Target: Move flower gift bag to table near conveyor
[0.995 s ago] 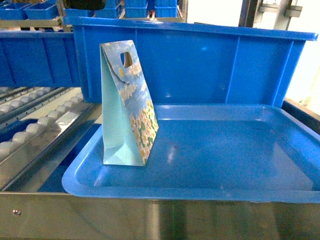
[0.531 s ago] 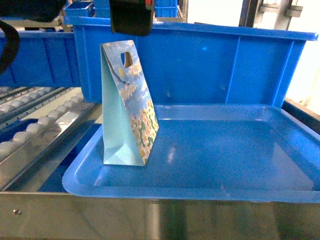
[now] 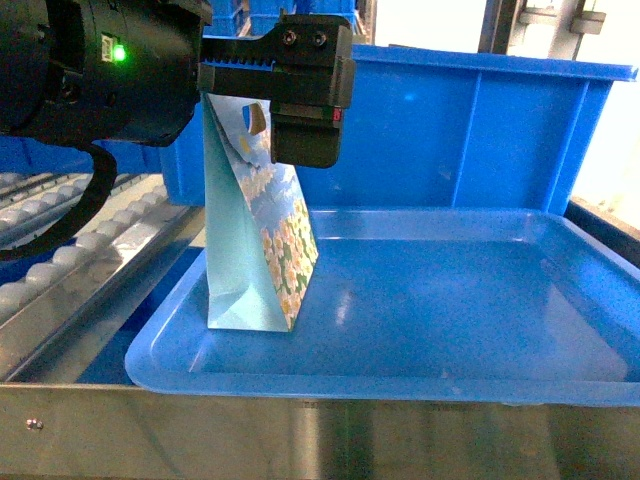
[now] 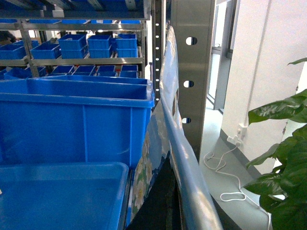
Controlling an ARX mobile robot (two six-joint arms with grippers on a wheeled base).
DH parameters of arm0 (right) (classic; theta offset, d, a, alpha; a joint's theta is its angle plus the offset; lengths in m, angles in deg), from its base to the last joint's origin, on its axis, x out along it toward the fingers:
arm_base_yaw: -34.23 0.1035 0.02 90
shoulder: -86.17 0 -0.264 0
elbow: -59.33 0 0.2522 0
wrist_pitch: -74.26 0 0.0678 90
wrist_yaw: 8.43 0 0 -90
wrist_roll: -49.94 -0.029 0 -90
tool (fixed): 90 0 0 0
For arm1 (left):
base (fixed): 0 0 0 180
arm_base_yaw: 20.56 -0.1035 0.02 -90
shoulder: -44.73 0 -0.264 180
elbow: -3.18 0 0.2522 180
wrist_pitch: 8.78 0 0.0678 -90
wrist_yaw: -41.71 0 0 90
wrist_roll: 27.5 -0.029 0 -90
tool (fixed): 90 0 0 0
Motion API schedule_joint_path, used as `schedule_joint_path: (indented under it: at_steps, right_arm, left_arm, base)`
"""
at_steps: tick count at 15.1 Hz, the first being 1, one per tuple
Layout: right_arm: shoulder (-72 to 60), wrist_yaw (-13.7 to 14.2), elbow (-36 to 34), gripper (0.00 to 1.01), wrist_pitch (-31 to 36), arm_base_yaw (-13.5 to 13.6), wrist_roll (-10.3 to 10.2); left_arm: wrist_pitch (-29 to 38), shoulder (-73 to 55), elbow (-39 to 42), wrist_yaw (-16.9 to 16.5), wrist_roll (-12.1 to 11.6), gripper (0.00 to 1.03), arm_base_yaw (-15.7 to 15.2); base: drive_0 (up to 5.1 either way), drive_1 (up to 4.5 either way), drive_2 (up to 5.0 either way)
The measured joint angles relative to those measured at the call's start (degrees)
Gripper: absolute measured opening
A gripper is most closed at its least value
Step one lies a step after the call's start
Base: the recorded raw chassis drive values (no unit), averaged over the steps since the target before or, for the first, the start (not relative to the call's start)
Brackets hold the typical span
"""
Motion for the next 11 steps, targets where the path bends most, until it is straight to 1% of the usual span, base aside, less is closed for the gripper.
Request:
schedule_joint_path:
  at_steps: [1, 3, 5, 8, 11]
  right_arm:
    - [0.00, 0.00, 0.00, 0.02, 0.00, 0.00, 0.00]
    - [0.00, 0.00, 0.00, 0.02, 0.00, 0.00, 0.00]
    - [0.00, 0.00, 0.00, 0.02, 0.00, 0.00, 0.00]
    - [0.00, 0.00, 0.00, 0.02, 0.02, 0.00, 0.00]
    - [0.00, 0.00, 0.00, 0.02, 0.00, 0.00, 0.00]
  left_arm:
    - [-0.13, -0.31, -0.24, -0.35, 0.15, 0.98, -0.26]
    - [-1.55, -0.72, -0.50, -0.35, 1.07, 0.73, -0.46]
    - [-2.93, -0.72, -0.61, -0.46, 1.77, 0.42, -0.46]
    - [-3.30, -0.72, -0.81, -0.87, 2.82, 0.02, -0.52]
    - [-3.19, -0.72, -0.81, -0.90, 2.73, 0.02, -0.81]
  base:
    - [0.0, 0.00, 0.0]
    - [0.0, 0.00, 0.0]
    - [0.0, 0.00, 0.0]
    - [0.0, 0.00, 0.0]
    - [0.0, 0.00, 0.0]
